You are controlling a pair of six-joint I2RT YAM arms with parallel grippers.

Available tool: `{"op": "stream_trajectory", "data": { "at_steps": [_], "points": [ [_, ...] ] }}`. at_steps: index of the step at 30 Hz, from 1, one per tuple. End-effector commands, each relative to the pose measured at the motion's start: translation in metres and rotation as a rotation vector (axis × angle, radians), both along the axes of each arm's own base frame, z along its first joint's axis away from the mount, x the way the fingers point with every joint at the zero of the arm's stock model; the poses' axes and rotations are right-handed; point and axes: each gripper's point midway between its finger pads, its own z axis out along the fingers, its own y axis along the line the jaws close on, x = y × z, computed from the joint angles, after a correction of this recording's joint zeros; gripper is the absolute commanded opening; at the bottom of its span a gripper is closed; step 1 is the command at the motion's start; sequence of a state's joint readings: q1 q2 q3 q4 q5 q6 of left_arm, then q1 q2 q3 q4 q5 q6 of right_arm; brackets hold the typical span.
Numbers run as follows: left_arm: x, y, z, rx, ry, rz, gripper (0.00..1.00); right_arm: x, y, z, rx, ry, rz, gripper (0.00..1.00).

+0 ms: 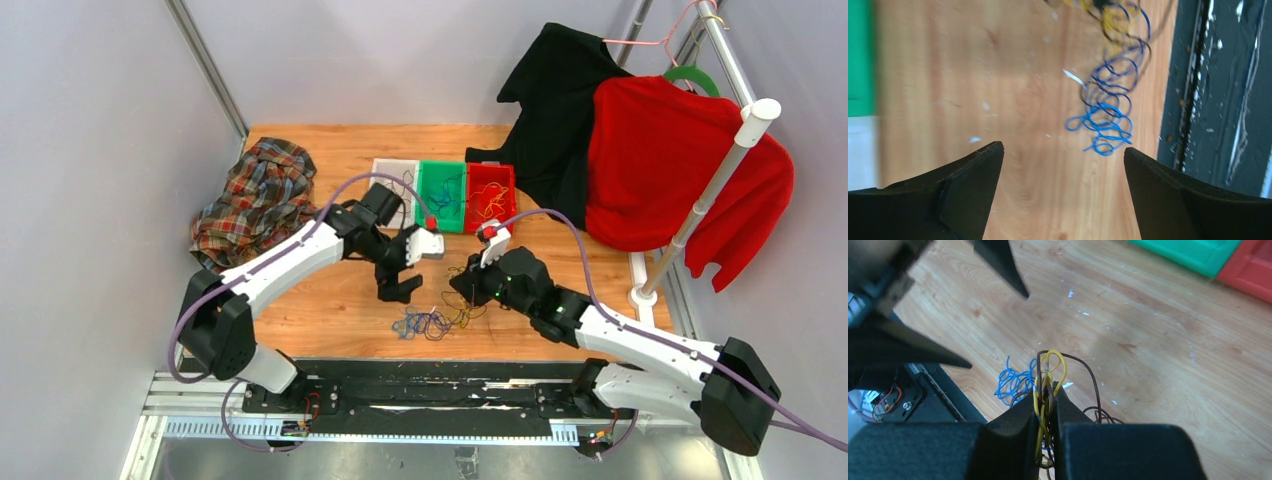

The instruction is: Untangle the cables

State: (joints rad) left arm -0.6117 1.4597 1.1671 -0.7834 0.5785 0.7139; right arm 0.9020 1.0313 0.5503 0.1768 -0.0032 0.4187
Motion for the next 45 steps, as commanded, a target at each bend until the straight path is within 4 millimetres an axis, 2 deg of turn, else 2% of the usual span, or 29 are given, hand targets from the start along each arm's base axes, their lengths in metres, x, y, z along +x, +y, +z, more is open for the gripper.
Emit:
{"op": "stream_trajectory", "data": {
  "at_steps": [1,5,9,13,15,17,20,21,22,25,29,31,35,38,40,42,45],
  "points": [
    [-0.020,0.006,-0.033,0.112,0.047,-0.053,0.94,0.008,-0.024,-0.004,-0.032,0.004,-0.086,0.01],
    [-0.032,0.005,-0.062,0.180,0.051,-0.097,0.92,0.004,-0.039,-0.011,-0.053,0.019,-0.129,0.01],
    [-0.031,0.000,-0.081,0.199,0.036,-0.110,0.90,0.003,-0.048,-0.017,-0.059,0.026,-0.160,0.01],
    [-0.034,-0.004,-0.096,0.223,0.046,-0.126,0.79,0.002,-0.052,-0.019,-0.074,0.036,-0.173,0.01],
    [-0.032,-0.004,-0.104,0.238,0.019,-0.130,0.67,0.002,-0.053,-0.020,-0.079,0.037,-0.177,0.01],
    [-0.028,-0.001,-0.107,0.254,-0.006,-0.116,0.51,0.002,-0.055,-0.019,-0.081,0.035,-0.185,0.01],
    [-0.025,0.010,-0.097,0.286,-0.052,-0.122,0.15,0.003,-0.059,-0.020,-0.095,0.031,-0.198,0.01],
    [-0.024,0.014,-0.091,0.293,-0.070,-0.121,0.06,0.004,-0.061,-0.019,-0.100,0.027,-0.204,0.01],
    [-0.025,0.019,-0.083,0.296,-0.083,-0.126,0.01,0.005,-0.062,-0.019,-0.107,0.026,-0.210,0.01],
    [-0.027,0.035,-0.053,0.295,-0.104,-0.134,0.01,0.008,-0.066,-0.020,-0.134,0.025,-0.226,0.01],
    [-0.022,0.053,0.000,0.265,-0.153,-0.103,0.01,0.012,-0.070,-0.021,-0.159,0.023,-0.245,0.01],
    [-0.013,0.055,0.034,0.224,-0.219,-0.069,0.01,0.014,-0.073,-0.024,-0.184,0.028,-0.258,0.01],
    [0.005,0.051,0.115,0.115,-0.387,-0.007,0.00,0.013,-0.075,-0.029,-0.215,0.036,-0.257,0.01],
    [0.010,0.044,0.171,0.014,-0.489,0.027,0.00,0.012,-0.074,-0.032,-0.235,0.037,-0.233,0.01],
    [0.011,0.040,0.198,-0.043,-0.526,0.049,0.00,0.011,-0.072,-0.030,-0.248,0.047,-0.218,0.06],
    [0.010,0.037,0.219,-0.093,-0.543,0.067,0.00,0.012,-0.069,-0.021,-0.237,0.044,-0.207,0.16],
    [0.005,0.029,0.243,-0.165,-0.551,0.066,0.00,0.015,-0.058,0.012,-0.158,-0.017,-0.181,0.31]
  ]
}}
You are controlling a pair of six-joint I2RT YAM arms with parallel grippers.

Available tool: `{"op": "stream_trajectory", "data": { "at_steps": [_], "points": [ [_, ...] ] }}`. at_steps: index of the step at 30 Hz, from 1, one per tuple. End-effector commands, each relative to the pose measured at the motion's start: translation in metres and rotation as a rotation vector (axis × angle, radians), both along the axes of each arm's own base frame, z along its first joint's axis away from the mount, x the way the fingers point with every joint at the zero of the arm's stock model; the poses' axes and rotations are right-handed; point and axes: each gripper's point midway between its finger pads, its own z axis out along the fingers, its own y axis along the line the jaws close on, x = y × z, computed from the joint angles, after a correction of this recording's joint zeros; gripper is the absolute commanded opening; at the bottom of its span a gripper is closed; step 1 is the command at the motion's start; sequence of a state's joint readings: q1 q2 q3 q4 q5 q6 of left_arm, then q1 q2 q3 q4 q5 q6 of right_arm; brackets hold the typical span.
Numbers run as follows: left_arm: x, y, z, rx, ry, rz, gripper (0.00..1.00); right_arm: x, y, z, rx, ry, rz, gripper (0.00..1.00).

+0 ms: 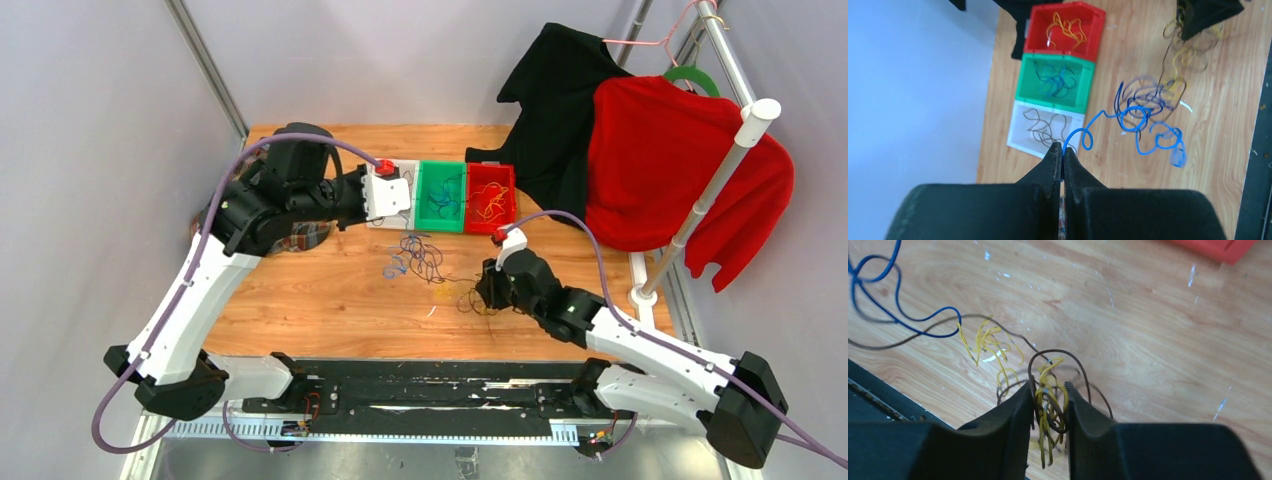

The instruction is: Untangle the cables

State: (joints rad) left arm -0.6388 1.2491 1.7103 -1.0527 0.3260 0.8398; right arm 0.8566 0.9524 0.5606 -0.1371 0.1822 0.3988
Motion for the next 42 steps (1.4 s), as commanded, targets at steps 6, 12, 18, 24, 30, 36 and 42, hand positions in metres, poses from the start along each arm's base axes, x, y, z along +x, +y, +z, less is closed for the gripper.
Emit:
{"op": "stream_trajectory", "data": {
  "at_steps": [6,12,18,24,30,36,42],
  "points": [
    [-0.021,-0.022,0.032,-0.095,0.036,-0.058,0.00,0.010,0.049,0.120,0.263,-0.212,0.176,0.65],
    [-0.023,-0.029,0.047,-0.126,0.021,-0.062,0.00,-0.002,0.102,0.130,0.336,-0.245,0.367,0.67],
    [-0.029,-0.030,0.074,-0.175,-0.026,-0.072,0.00,0.012,0.131,0.115,0.367,-0.286,0.385,0.68],
    [-0.032,-0.032,0.097,-0.226,-0.052,-0.072,0.00,0.028,0.156,0.103,0.390,-0.275,0.365,0.68],
    [-0.030,-0.030,0.146,-0.309,-0.147,-0.051,0.00,0.037,0.155,0.046,0.349,-0.135,0.256,0.40],
    [-0.023,-0.015,0.216,-0.426,-0.350,0.007,0.00,0.027,0.135,0.000,0.335,-0.023,0.159,0.07],
    [-0.005,0.000,0.275,-0.561,-0.584,0.120,0.00,0.010,0.112,-0.023,0.279,0.034,0.109,0.01]
  ]
}}
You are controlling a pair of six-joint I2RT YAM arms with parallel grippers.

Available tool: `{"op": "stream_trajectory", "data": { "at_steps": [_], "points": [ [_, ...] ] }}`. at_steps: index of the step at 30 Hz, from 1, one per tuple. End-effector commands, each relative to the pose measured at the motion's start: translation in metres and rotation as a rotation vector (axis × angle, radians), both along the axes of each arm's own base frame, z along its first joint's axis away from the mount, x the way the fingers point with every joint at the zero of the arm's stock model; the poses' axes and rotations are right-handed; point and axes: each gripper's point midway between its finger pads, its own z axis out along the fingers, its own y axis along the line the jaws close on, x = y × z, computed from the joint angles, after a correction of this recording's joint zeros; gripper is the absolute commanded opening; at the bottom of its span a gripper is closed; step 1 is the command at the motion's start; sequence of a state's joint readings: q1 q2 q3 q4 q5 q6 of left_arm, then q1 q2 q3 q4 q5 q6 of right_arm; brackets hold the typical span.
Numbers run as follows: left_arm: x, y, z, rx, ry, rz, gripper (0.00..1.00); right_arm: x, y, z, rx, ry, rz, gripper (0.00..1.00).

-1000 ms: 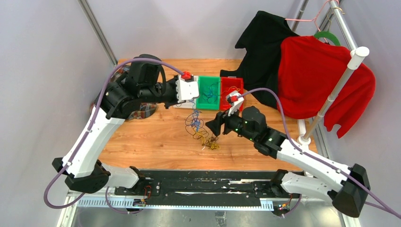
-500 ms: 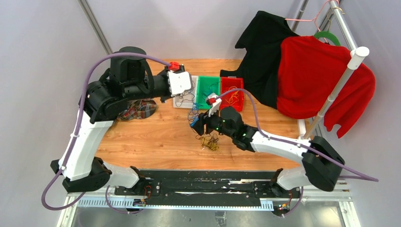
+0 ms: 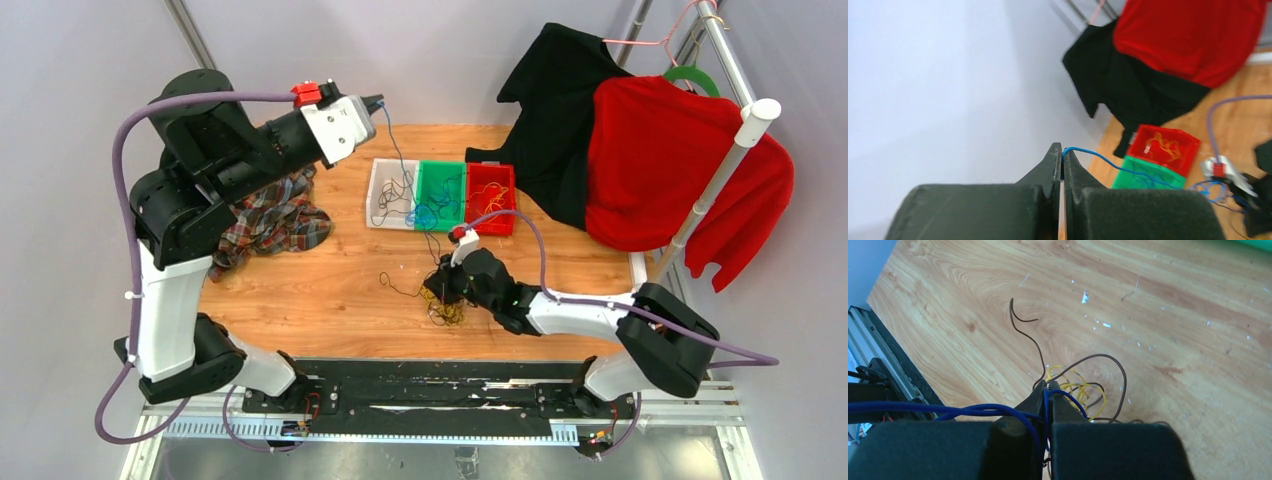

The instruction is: Untangle the cables

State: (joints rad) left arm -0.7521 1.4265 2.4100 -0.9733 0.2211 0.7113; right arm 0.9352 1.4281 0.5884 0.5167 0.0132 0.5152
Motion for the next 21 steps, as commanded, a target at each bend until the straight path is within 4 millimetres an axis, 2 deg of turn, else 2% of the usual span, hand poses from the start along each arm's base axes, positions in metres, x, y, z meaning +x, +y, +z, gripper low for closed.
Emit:
{"op": "stream_trajectory", "data": {
  "at_steps": [1,5,8,11,14,17,20,21],
  "points": [
    [0.015,0.017,0.064,-0.174,-0.225,0.132,0.00,-0.014,-0.015,-0.010,-0.022,0.047,-0.059,0.01],
    [0.026,0.031,0.105,-0.256,-0.421,0.242,0.00,-0.026,-0.030,-0.023,-0.039,0.078,-0.089,0.01],
    [0.029,0.049,0.148,-0.363,-0.593,0.357,0.00,-0.035,-0.039,-0.033,-0.050,0.104,-0.106,0.00],
    [0.018,0.068,0.193,-0.460,-0.797,0.451,0.00,-0.040,-0.047,-0.041,-0.065,0.124,-0.133,0.01],
    [0.010,0.073,0.217,-0.507,-0.892,0.474,0.00,-0.044,-0.053,-0.044,-0.060,0.134,-0.154,0.01],
    [0.024,0.054,0.205,-0.464,-0.839,0.428,0.00,-0.045,-0.057,-0.039,-0.053,0.123,-0.158,0.01],
    [0.041,0.029,0.167,-0.371,-0.729,0.356,0.00,-0.042,-0.057,-0.024,-0.043,0.081,-0.147,0.01],
    [0.043,0.026,0.154,-0.353,-0.695,0.342,0.00,-0.041,-0.057,-0.018,-0.042,0.065,-0.144,0.01]
  ]
}}
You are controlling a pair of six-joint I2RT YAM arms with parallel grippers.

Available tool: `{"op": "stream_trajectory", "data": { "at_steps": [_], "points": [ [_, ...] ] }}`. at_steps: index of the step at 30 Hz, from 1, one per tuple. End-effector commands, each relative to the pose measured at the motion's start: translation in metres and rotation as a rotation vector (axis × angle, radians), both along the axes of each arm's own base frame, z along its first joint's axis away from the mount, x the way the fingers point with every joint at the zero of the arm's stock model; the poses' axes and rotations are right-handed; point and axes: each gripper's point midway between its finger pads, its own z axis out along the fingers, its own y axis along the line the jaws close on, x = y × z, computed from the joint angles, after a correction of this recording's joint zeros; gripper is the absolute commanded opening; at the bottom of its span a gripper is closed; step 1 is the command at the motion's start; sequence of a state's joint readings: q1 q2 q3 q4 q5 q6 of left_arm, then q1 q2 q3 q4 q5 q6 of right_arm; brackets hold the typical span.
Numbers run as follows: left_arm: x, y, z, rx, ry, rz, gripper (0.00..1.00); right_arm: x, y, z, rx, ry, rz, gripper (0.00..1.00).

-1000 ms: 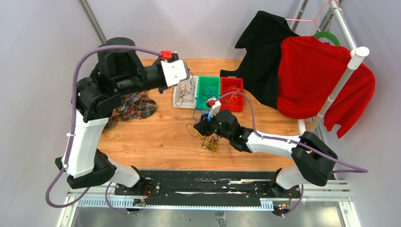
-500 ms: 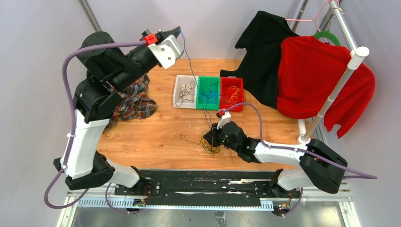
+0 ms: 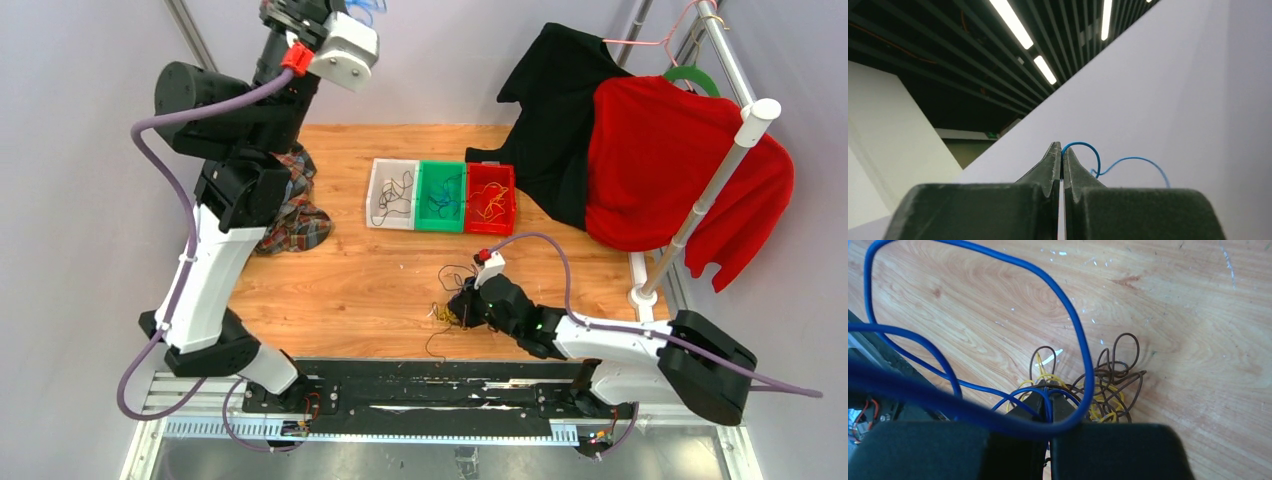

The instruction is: Untangle the cables

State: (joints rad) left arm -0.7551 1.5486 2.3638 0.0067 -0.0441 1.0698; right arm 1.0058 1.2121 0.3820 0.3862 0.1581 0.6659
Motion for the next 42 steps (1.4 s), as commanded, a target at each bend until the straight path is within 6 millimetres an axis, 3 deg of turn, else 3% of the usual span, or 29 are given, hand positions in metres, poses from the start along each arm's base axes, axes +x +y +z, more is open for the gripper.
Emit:
{"op": "stream_trajectory", "data": {
  "at_steps": [1,8,12,16,23,31,36,38,42],
  "points": [
    [0.010,-0.019,-0.043,0.073,0.105,-0.054,0.00,0.004,-0.004,0.027,0.007,-0.075,-0.013,0.01],
    [0.055,-0.053,-0.160,0.182,0.378,-0.067,0.00,0.009,-0.021,0.072,0.026,-0.208,-0.022,0.01],
    [0.076,-0.074,-0.225,0.259,0.483,-0.065,0.00,0.007,-0.036,0.075,0.027,-0.232,-0.052,0.01],
    [0.099,-0.091,-0.273,0.302,0.577,-0.052,0.00,0.005,-0.048,0.072,0.031,-0.240,-0.080,0.01],
    [0.136,-0.117,-0.325,0.369,0.634,-0.010,0.00,0.000,-0.060,0.068,0.047,-0.231,-0.107,0.01],
    [0.191,-0.128,-0.387,0.426,0.715,0.056,0.00,-0.001,-0.068,0.068,0.055,-0.230,-0.134,0.01],
    [0.210,-0.138,-0.434,0.491,0.764,0.073,0.00,-0.001,-0.071,0.070,0.058,-0.232,-0.140,0.01],
    [0.218,-0.141,-0.446,0.509,0.758,0.087,0.00,-0.001,-0.071,0.071,0.054,-0.235,-0.142,0.01],
    [0.232,-0.142,-0.449,0.483,0.765,0.099,0.00,0.001,-0.074,0.071,0.040,-0.237,-0.148,0.01]
  ]
}}
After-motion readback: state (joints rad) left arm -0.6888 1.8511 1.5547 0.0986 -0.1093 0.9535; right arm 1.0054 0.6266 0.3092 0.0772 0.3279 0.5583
